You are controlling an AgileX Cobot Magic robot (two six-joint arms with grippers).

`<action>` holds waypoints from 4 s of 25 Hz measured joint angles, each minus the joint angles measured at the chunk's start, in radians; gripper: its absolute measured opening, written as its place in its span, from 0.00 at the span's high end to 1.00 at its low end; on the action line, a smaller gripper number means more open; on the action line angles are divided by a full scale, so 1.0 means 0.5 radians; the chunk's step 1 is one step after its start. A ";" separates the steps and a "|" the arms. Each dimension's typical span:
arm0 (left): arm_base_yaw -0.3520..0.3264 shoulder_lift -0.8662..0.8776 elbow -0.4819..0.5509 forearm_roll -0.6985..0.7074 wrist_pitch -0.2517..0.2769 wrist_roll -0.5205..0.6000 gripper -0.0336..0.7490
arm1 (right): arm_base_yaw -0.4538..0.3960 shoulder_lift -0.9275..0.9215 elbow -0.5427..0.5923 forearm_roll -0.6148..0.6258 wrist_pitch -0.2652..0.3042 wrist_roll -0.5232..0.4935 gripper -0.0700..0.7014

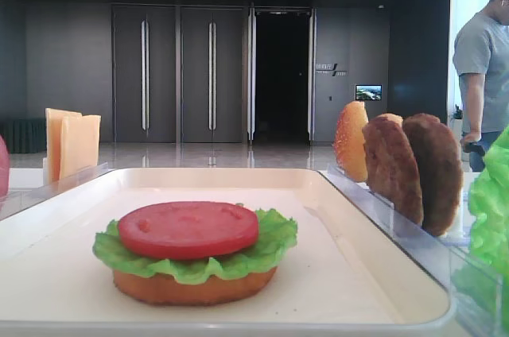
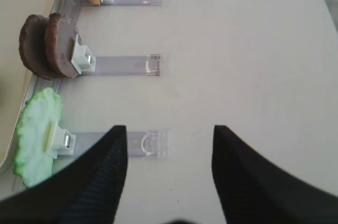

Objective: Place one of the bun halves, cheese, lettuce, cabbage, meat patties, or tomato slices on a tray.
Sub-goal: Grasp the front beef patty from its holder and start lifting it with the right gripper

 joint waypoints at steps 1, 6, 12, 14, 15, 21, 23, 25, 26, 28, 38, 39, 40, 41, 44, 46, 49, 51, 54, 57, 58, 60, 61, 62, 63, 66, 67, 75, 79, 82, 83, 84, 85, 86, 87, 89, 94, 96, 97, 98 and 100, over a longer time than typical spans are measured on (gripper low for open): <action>0.000 0.000 0.000 0.000 0.000 0.000 0.66 | 0.000 0.093 -0.037 0.002 0.008 0.000 0.42; 0.000 0.000 0.000 0.000 0.000 0.000 0.66 | 0.000 0.583 -0.243 0.009 0.087 0.000 0.42; 0.000 0.000 0.000 0.004 0.000 -0.001 0.67 | 0.000 1.209 -0.536 0.009 0.113 0.002 0.41; 0.000 0.000 0.000 0.006 0.000 -0.001 0.67 | 0.000 1.358 -0.632 0.011 0.115 0.002 0.41; 0.000 0.000 0.000 0.006 0.000 -0.001 0.67 | 0.000 1.431 -0.688 0.011 0.122 0.002 0.41; 0.000 0.000 0.000 0.010 0.000 -0.001 0.68 | 0.000 1.787 -0.939 0.011 0.168 0.002 0.41; 0.000 0.000 0.000 0.015 0.000 -0.001 0.68 | 0.000 1.861 -0.992 0.011 0.168 0.000 0.41; 0.000 0.000 0.000 0.015 0.000 -0.001 0.68 | 0.000 1.902 -1.022 0.011 0.168 0.000 0.41; 0.000 0.000 0.000 0.015 0.000 -0.001 0.68 | 0.000 1.913 -1.031 0.011 0.168 0.000 0.41; 0.000 0.000 0.000 0.015 0.000 -0.001 0.68 | 0.000 1.921 -1.032 0.011 0.168 0.000 0.41; 0.000 0.000 0.000 0.015 0.000 -0.001 0.68 | 0.097 1.925 -1.032 0.091 0.170 0.013 0.41; 0.000 0.000 0.000 0.015 0.000 -0.001 0.68 | 0.149 1.925 -1.032 0.093 0.167 0.029 0.41; 0.000 0.000 0.000 0.015 0.000 -0.001 0.68 | 0.209 1.925 -1.032 0.093 0.162 0.067 0.41; 0.000 0.000 0.000 0.015 0.000 -0.001 0.68 | 0.263 1.925 -1.032 0.095 0.150 0.106 0.41; 0.000 0.000 0.000 0.015 0.000 -0.001 0.68 | 0.463 1.925 -1.032 0.097 0.077 0.215 0.41; 0.000 0.000 0.000 0.015 0.000 -0.001 0.68 | 0.575 1.925 -1.032 0.097 0.000 0.278 0.41; 0.000 0.000 0.000 0.015 0.000 -0.002 0.68 | 0.714 1.943 -1.040 0.098 -0.117 0.364 0.41; 0.000 0.000 0.000 0.015 0.000 -0.002 0.68 | 0.778 1.991 -1.075 0.101 -0.127 0.405 0.41; 0.000 0.000 0.000 0.015 0.000 -0.002 0.68 | 0.830 2.097 -1.149 0.101 -0.128 0.439 0.41; 0.000 0.000 0.000 0.015 0.000 -0.004 0.68 | 0.841 2.189 -1.206 0.106 -0.133 0.470 0.41; 0.000 0.000 0.000 0.015 0.000 -0.004 0.68 | 0.841 2.214 -1.214 0.106 -0.137 0.474 0.41; 0.000 0.000 0.000 0.015 0.000 -0.004 0.68 | 0.841 2.255 -1.215 0.106 -0.137 0.478 0.41; 0.000 0.000 0.000 0.015 0.000 -0.004 0.68 | 0.841 2.279 -1.216 0.108 -0.137 0.479 0.41; 0.000 0.000 0.000 0.015 0.000 -0.004 0.68 | 0.841 2.299 -1.216 0.112 -0.139 0.481 0.41; 0.000 0.000 0.000 0.015 0.000 -0.004 0.68 | 0.841 2.325 -1.216 0.119 -0.141 0.481 0.41; 0.000 0.000 0.000 0.015 0.000 -0.004 0.68 | 0.841 2.389 -1.216 0.172 -0.178 0.485 0.41; 0.000 0.000 0.000 0.015 0.000 -0.004 0.68 | 0.841 2.407 -1.218 0.194 -0.198 0.485 0.41; 0.000 0.000 0.000 0.031 0.000 -0.025 0.66 | 0.841 2.490 -1.230 0.209 -0.239 0.485 0.41; 0.000 0.000 0.000 0.035 0.000 -0.032 0.64 | 0.841 2.512 -1.230 0.209 -0.265 0.457 0.41; 0.000 0.000 0.000 0.037 0.000 -0.037 0.63 | 0.841 2.532 -1.230 0.212 -0.273 0.440 0.41; 0.000 0.000 0.000 0.037 0.000 -0.037 0.63 | 0.841 2.537 -1.230 0.212 -0.279 0.433 0.41; 0.000 0.000 0.000 0.037 0.000 -0.039 0.62 | 0.841 2.539 -1.230 0.213 -0.283 0.426 0.41; 0.000 0.000 0.000 0.037 0.000 -0.039 0.62 | 0.841 2.539 -1.230 0.212 -0.284 0.421 0.41; 0.000 0.000 0.000 0.037 0.000 -0.039 0.62 | 0.841 2.539 -1.230 0.212 -0.285 0.418 0.41; 0.000 0.000 0.000 0.037 0.000 -0.039 0.62 | 0.842 2.539 -1.230 0.212 -0.285 0.417 0.41; 0.000 0.000 0.000 0.037 0.000 -0.039 0.62 | 0.854 2.539 -1.230 0.212 -0.287 0.417 0.41; 0.000 0.000 0.000 0.039 0.000 -0.043 0.62 | 0.879 2.539 -1.230 0.214 -0.301 0.417 0.41; 0.000 0.000 0.000 0.052 0.000 -0.064 0.62 | 0.879 2.539 -1.230 0.207 -0.307 0.417 0.41; 0.000 0.000 0.000 0.056 0.000 -0.067 0.62 | 0.879 2.541 -1.230 0.205 -0.307 0.417 0.41; 0.000 0.000 0.000 0.059 0.000 -0.068 0.62 | 0.879 2.542 -1.230 0.205 -0.307 0.417 0.41; 0.000 0.000 0.000 0.061 0.000 -0.070 0.62 | 0.879 2.557 -1.230 0.205 -0.296 0.419 0.41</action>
